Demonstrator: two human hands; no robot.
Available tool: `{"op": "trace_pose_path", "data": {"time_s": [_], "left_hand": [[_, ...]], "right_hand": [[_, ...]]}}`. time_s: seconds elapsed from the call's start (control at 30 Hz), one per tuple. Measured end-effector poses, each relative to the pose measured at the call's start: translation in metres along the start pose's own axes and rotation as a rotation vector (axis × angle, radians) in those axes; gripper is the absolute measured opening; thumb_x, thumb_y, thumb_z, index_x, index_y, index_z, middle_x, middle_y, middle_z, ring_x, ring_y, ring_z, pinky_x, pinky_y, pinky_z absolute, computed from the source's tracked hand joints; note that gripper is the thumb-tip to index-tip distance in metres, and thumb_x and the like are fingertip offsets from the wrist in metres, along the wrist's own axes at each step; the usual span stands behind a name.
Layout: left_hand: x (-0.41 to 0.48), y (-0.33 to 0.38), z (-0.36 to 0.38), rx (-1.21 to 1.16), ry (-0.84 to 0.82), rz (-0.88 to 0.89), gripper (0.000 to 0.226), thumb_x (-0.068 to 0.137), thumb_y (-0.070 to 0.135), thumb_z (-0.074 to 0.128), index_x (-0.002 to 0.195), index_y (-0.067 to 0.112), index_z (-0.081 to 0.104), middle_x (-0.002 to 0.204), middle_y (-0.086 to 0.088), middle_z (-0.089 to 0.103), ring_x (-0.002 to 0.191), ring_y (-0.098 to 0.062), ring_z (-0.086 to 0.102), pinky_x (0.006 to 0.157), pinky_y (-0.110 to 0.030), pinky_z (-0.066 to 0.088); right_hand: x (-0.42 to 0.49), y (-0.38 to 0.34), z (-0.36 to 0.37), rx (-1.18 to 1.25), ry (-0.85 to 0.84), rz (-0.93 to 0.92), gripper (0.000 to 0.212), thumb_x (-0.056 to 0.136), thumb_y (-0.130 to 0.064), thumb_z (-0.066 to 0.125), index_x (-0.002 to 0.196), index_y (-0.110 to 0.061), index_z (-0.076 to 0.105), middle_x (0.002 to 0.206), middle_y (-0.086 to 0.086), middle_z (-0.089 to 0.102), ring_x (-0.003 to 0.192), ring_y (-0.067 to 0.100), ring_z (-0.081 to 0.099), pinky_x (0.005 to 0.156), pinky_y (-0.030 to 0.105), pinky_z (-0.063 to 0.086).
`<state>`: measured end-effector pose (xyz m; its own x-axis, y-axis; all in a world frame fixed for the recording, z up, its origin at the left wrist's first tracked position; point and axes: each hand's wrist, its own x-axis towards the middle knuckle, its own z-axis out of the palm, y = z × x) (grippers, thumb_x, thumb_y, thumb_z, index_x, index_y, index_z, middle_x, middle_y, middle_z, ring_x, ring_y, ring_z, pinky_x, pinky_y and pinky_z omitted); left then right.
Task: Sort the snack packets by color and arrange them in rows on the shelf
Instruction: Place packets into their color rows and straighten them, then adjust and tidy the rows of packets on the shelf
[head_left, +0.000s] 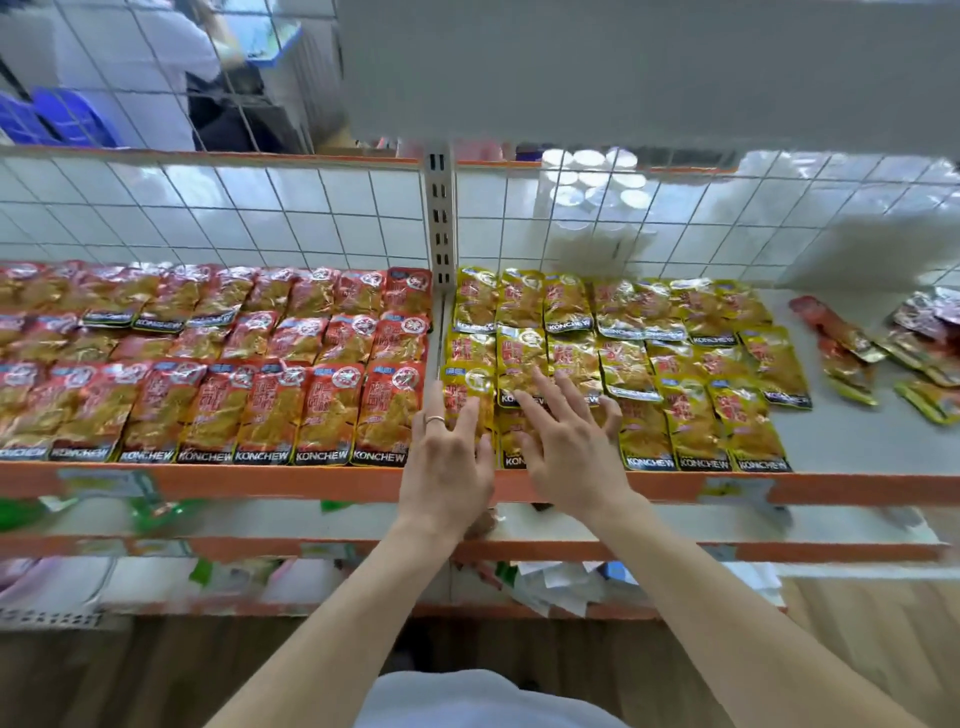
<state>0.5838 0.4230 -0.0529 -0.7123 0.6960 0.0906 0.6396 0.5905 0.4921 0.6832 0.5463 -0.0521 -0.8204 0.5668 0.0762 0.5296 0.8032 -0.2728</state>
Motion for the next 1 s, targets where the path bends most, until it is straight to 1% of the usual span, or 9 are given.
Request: {"op": "trace_pose_path", "data": {"time_s": [0.23,0.4,0.47,0.57,0.63,0.73,0.8,0.9,1.0], "left_hand": [[-0.002,0.013,-0.004,-0.022,-0.010,-0.074,0.050,0.101,0.028,0.057,0.149,0.016,0.046,0.162,-0.022,0.023,0.146,-0.036,0.032,0.116,-0.039,0.032],[-0.008,0.017,-0.012,-0.024,0.011,-0.079,0.050,0.102,0.032,0.055,0.147,0.013,0.048,0.162,-0.022,0.024,0.145,-0.035,0.035,0.109,-0.039,0.042],[-0.013,0.017,-0.020,-0.023,0.056,-0.079,0.049,0.101,0.032,0.056,0.145,0.011,0.050,0.161,-0.020,0.030,0.145,-0.035,0.036,0.109,-0.039,0.042],[-0.023,0.013,-0.038,0.011,0.161,-0.042,0.047,0.099,0.029,0.057,0.142,0.010,0.052,0.157,-0.015,0.040,0.142,-0.032,0.042,0.107,-0.043,0.045],[-0.031,0.005,-0.054,0.054,0.223,-0.019,0.046,0.098,0.030,0.057,0.140,0.011,0.053,0.154,-0.011,0.044,0.139,-0.029,0.046,0.105,-0.042,0.046],[-0.044,-0.010,-0.082,0.129,0.283,-0.033,0.050,0.097,0.039,0.049,0.141,0.015,0.053,0.154,-0.008,0.045,0.139,-0.027,0.045,0.108,-0.044,0.043],[-0.053,-0.025,-0.101,0.191,0.324,-0.062,0.053,0.097,0.043,0.048,0.143,0.018,0.051,0.154,-0.006,0.045,0.139,-0.028,0.044,0.109,-0.048,0.043],[-0.066,-0.051,-0.129,0.278,0.379,-0.107,0.053,0.097,0.046,0.047,0.142,0.018,0.050,0.152,-0.010,0.047,0.133,-0.035,0.047,0.104,-0.052,0.047],[-0.080,-0.078,-0.151,0.329,0.427,-0.152,0.055,0.098,0.049,0.043,0.143,0.018,0.050,0.153,-0.010,0.046,0.136,-0.035,0.044,0.107,-0.052,0.043]], "right_hand": [[-0.003,0.002,0.007,-0.074,0.009,0.020,0.053,0.098,-0.048,0.035,0.148,-0.035,0.043,0.159,-0.007,0.036,0.152,0.018,0.021,0.110,0.057,-0.002],[-0.007,0.006,-0.003,0.018,0.029,-0.015,0.054,0.099,-0.048,0.038,0.151,-0.034,0.037,0.165,-0.008,0.021,0.154,0.017,0.008,0.112,0.055,-0.006],[-0.008,0.005,-0.013,0.070,0.059,-0.026,0.056,0.097,-0.049,0.036,0.151,-0.035,0.036,0.165,-0.008,0.019,0.154,0.016,0.004,0.114,0.055,-0.003],[-0.009,-0.005,-0.026,0.137,0.118,-0.079,0.056,0.096,-0.047,0.042,0.150,-0.033,0.038,0.165,-0.006,0.022,0.153,0.015,0.005,0.114,0.054,0.004],[-0.008,-0.019,-0.035,0.181,0.116,-0.136,0.056,0.097,-0.045,0.047,0.151,-0.033,0.037,0.165,-0.005,0.021,0.154,0.017,0.006,0.115,0.054,0.005],[-0.005,-0.052,-0.046,0.231,0.092,-0.233,0.055,0.098,-0.046,0.047,0.151,-0.033,0.038,0.165,-0.004,0.020,0.154,0.018,0.006,0.116,0.052,0.000],[-0.005,-0.078,-0.052,0.267,0.092,-0.311,0.056,0.096,-0.050,0.042,0.150,-0.033,0.040,0.165,-0.004,0.022,0.154,0.018,0.007,0.117,0.053,-0.001],[-0.004,-0.117,-0.057,0.308,0.090,-0.410,0.057,0.095,-0.051,0.040,0.148,-0.031,0.043,0.165,-0.005,0.022,0.153,0.016,0.009,0.117,0.050,-0.003],[-0.004,-0.154,-0.058,0.313,0.046,-0.474,0.056,0.098,-0.052,0.039,0.150,-0.033,0.038,0.166,-0.006,0.016,0.154,0.015,0.004,0.118,0.048,-0.002]]}}
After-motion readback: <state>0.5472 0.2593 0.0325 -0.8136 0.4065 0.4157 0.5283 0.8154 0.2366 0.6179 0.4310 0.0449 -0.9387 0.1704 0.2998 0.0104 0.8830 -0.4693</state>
